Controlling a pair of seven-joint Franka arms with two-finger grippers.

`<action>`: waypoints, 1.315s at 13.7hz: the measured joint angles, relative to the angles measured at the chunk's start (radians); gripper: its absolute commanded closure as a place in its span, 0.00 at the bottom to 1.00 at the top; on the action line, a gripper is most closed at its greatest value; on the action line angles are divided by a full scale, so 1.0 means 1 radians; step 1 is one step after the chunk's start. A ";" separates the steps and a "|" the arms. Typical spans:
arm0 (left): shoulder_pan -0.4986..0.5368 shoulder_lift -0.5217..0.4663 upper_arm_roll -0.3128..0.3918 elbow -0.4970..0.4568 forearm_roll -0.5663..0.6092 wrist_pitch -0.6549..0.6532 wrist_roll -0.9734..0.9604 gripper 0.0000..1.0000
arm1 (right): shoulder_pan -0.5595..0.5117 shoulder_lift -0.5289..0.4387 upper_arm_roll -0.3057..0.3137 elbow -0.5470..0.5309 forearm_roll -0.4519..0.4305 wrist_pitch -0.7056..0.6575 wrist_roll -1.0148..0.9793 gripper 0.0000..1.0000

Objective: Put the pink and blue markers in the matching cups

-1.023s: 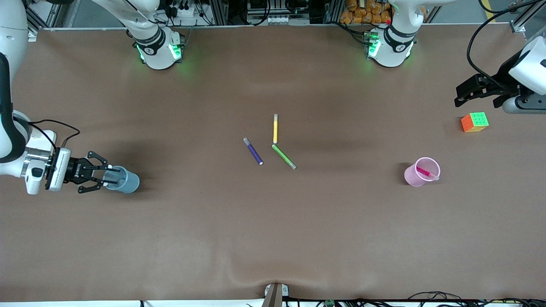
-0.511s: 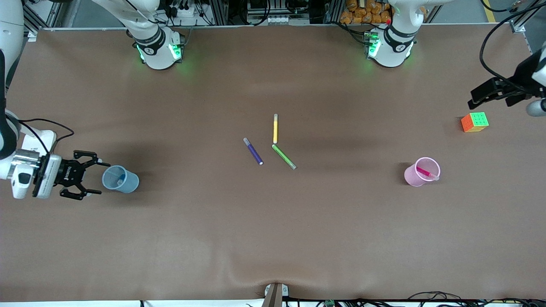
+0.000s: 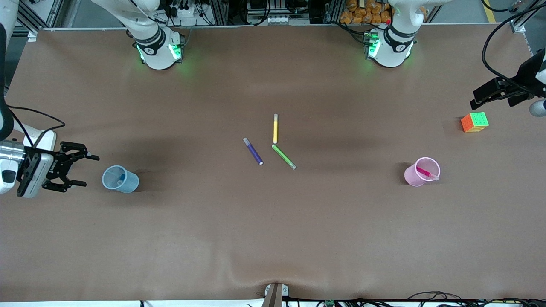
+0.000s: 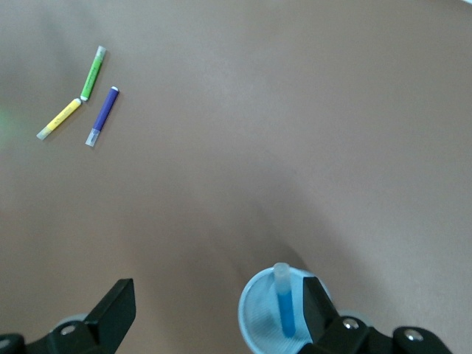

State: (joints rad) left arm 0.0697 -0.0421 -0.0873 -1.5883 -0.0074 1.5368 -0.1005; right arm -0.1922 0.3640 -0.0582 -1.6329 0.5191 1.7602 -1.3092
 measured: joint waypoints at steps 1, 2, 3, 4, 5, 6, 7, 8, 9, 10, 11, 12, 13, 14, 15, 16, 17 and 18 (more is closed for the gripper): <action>0.000 0.000 0.000 0.000 0.000 0.000 0.000 0.00 | 0.013 -0.024 0.000 0.000 -0.025 -0.024 0.045 0.00; 0.000 0.000 0.000 0.000 0.000 0.000 0.000 0.00 | 0.021 -0.050 0.000 0.001 -0.052 -0.049 0.082 0.00; 0.000 0.000 0.000 0.000 0.000 0.000 0.000 0.00 | 0.024 -0.076 0.000 0.001 -0.084 -0.071 0.111 0.00; 0.000 0.001 -0.001 0.000 0.000 0.000 0.000 0.00 | 0.025 -0.103 0.000 0.001 -0.117 -0.100 0.145 0.00; -0.001 0.002 -0.001 0.001 0.000 0.000 0.000 0.00 | 0.025 -0.128 -0.001 0.001 -0.146 -0.129 0.183 0.00; -0.001 0.004 -0.001 0.002 0.000 0.000 0.000 0.00 | 0.030 -0.151 0.000 0.000 -0.173 -0.152 0.219 0.00; -0.002 0.006 -0.002 0.003 0.000 0.000 0.000 0.00 | 0.042 -0.175 0.001 0.000 -0.200 -0.171 0.257 0.00; -0.003 0.009 -0.002 0.004 0.000 0.000 0.000 0.00 | 0.060 -0.199 0.001 0.000 -0.227 -0.188 0.307 0.00; -0.003 0.012 -0.003 0.005 0.000 0.000 0.000 0.00 | 0.077 -0.220 0.003 0.000 -0.245 -0.202 0.363 0.00; -0.003 0.016 -0.003 0.006 0.000 0.000 0.000 0.00 | 0.090 -0.238 0.004 0.000 -0.256 -0.211 0.413 0.00; -0.004 0.018 -0.004 0.007 0.000 0.000 0.000 0.00 | 0.098 -0.255 0.007 0.000 -0.267 -0.216 0.458 0.00; -0.004 0.020 -0.005 0.008 0.000 0.000 0.000 0.00 | 0.105 -0.269 0.007 0.000 -0.279 -0.218 0.501 0.00; -0.004 0.020 -0.007 0.008 0.000 0.000 0.000 0.00 | 0.112 -0.282 0.007 -0.001 -0.293 -0.221 0.549 0.00; -0.004 0.020 -0.008 0.009 0.000 0.000 0.000 0.00 | 0.122 -0.296 0.006 -0.001 -0.306 -0.228 0.619 0.00; -0.004 0.020 -0.008 0.009 0.000 0.000 0.000 0.00 | 0.136 -0.308 0.006 -0.001 -0.323 -0.236 0.698 0.00; -0.004 0.020 -0.008 0.009 0.000 0.000 0.000 0.00 | 0.155 -0.321 0.007 -0.001 -0.354 -0.240 0.783 0.00; -0.004 0.020 -0.009 0.010 0.000 0.000 0.000 0.00 | 0.177 -0.334 0.007 0.000 -0.389 -0.240 0.864 0.00; -0.004 0.020 -0.009 0.010 0.000 0.000 0.000 0.00 | 0.195 -0.345 0.007 0.000 -0.419 -0.240 0.932 0.00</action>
State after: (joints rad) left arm 0.0656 -0.0219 -0.0959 -1.5786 -0.0075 1.5370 -0.1005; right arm 0.0029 0.0188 -0.0507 -1.6332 0.1004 1.5201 -0.3773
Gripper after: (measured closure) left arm 0.000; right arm 0.000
